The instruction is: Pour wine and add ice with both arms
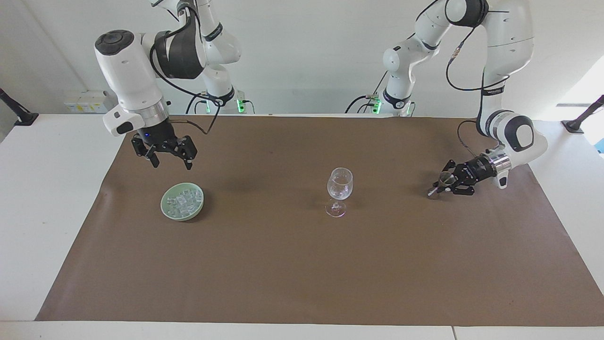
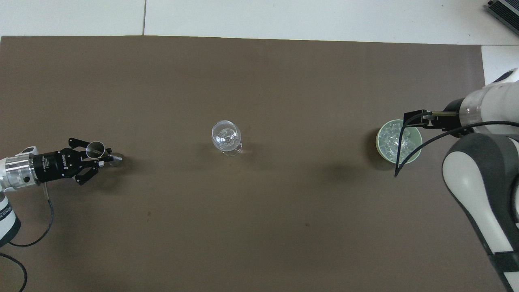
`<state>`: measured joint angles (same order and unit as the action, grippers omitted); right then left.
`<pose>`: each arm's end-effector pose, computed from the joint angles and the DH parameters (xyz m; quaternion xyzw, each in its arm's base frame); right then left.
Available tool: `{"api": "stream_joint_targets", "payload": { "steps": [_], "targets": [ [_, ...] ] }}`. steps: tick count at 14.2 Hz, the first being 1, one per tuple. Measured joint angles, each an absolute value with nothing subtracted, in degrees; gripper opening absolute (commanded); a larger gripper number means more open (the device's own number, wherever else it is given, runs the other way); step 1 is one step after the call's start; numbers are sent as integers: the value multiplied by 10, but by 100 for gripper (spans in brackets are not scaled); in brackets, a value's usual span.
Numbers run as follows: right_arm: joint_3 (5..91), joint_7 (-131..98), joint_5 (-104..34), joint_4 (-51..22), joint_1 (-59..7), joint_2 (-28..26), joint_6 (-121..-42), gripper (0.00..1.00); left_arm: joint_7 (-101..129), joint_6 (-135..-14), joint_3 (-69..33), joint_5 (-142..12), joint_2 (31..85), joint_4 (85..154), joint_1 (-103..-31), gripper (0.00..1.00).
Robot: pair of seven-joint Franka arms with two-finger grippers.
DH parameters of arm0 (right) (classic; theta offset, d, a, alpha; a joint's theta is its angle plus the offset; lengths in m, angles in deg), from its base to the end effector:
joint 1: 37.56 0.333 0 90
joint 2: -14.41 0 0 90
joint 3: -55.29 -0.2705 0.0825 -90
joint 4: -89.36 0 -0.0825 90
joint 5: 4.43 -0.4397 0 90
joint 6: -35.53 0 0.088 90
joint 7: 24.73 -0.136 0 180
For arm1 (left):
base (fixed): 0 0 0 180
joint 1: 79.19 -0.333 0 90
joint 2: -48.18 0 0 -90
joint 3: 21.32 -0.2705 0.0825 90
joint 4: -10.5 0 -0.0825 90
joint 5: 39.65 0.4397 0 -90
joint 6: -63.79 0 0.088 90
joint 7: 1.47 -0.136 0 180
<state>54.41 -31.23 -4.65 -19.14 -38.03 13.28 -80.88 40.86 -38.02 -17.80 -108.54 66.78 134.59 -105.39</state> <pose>0.6331 0.0048 0.4072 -0.9968 0.0538 -0.0589 0.0055 0.5341 0.1047 0.1500 0.4861 0.6656 -0.3687 0.4298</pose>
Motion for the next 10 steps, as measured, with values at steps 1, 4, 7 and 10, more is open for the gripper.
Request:
{"api": "stream_joint_targets", "payload": {
  "steps": [1, 4, 7, 10],
  "targets": [
    [544, -311, -46, -202, -381, 124, -828, 100, 408, -380, -178, -1085, 670, 1346, -1054, 5],
    [544, -311, -45, -247, -385, 100, -903, 100, 401, -380, -178, -1085, 675, 1346, -1056, 19],
    [545, -309, -36, -269, -398, 80, -924, 93, 394, -378, -178, -1086, 681, 1346, -1059, 28],
    [545, -308, -28, -272, -405, 51, -937, 88, 392, -378, -178, -1086, 683, 1346, -1062, 46]
  ]
}}
